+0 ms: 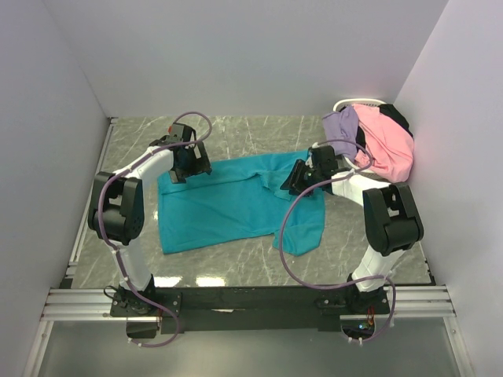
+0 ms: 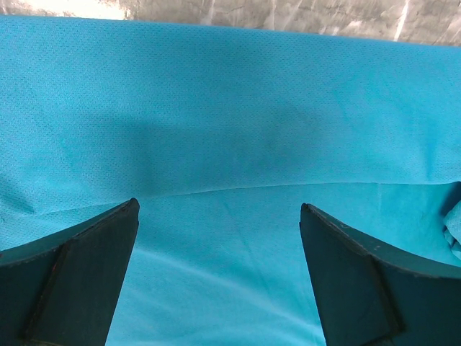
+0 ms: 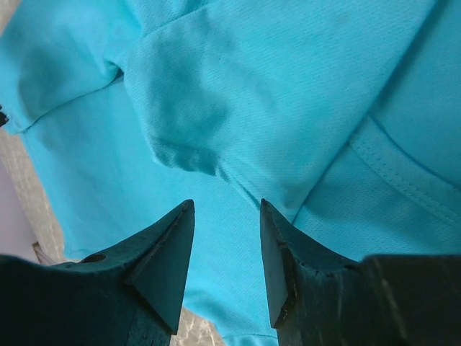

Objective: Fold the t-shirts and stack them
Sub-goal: Fold the tshirt

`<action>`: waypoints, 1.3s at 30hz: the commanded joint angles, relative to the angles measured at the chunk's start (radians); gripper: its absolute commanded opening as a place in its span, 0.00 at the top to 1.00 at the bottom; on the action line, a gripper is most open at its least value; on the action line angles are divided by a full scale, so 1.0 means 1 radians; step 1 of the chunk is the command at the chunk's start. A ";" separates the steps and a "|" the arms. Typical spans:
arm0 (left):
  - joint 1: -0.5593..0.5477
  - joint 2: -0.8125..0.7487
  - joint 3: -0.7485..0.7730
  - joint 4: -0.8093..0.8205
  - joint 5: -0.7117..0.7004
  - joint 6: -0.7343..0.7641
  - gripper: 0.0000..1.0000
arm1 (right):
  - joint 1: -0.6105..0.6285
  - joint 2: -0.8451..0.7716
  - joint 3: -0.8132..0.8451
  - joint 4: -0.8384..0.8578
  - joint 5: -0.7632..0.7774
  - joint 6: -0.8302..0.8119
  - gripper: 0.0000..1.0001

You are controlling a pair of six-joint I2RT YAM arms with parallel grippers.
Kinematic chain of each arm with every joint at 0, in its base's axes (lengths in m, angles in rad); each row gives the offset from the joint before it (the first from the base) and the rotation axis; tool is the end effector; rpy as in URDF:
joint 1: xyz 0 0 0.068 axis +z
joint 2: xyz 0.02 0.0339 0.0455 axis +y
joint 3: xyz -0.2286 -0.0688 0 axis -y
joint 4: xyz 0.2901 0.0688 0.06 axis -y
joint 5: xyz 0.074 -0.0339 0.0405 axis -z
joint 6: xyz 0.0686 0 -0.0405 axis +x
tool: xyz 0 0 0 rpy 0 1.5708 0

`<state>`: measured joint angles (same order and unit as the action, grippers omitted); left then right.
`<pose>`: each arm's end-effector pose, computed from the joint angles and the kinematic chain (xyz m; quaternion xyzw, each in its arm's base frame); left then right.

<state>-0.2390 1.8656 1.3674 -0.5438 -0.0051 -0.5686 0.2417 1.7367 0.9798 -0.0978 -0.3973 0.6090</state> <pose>0.4294 -0.1043 0.1232 -0.1590 0.9521 -0.1004 0.2413 0.3820 0.1215 0.0798 0.0997 0.9154 0.3101 0.2367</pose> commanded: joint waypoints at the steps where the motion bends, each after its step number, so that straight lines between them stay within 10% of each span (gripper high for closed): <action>1: 0.000 0.006 0.030 -0.002 0.008 0.009 0.01 | -0.004 -0.051 0.014 -0.020 0.046 -0.009 0.51; 31: 0.000 0.015 0.039 -0.012 -0.022 0.007 0.01 | -0.002 0.047 0.042 -0.042 0.081 -0.028 0.53; 39: 0.000 0.017 0.047 -0.018 -0.019 0.007 0.01 | -0.002 0.058 0.051 -0.020 0.049 -0.041 0.97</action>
<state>-0.2390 1.8786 1.3697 -0.5591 -0.0170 -0.5686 0.2417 1.7851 0.9901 -0.1543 -0.3275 0.5766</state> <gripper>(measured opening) 0.995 0.173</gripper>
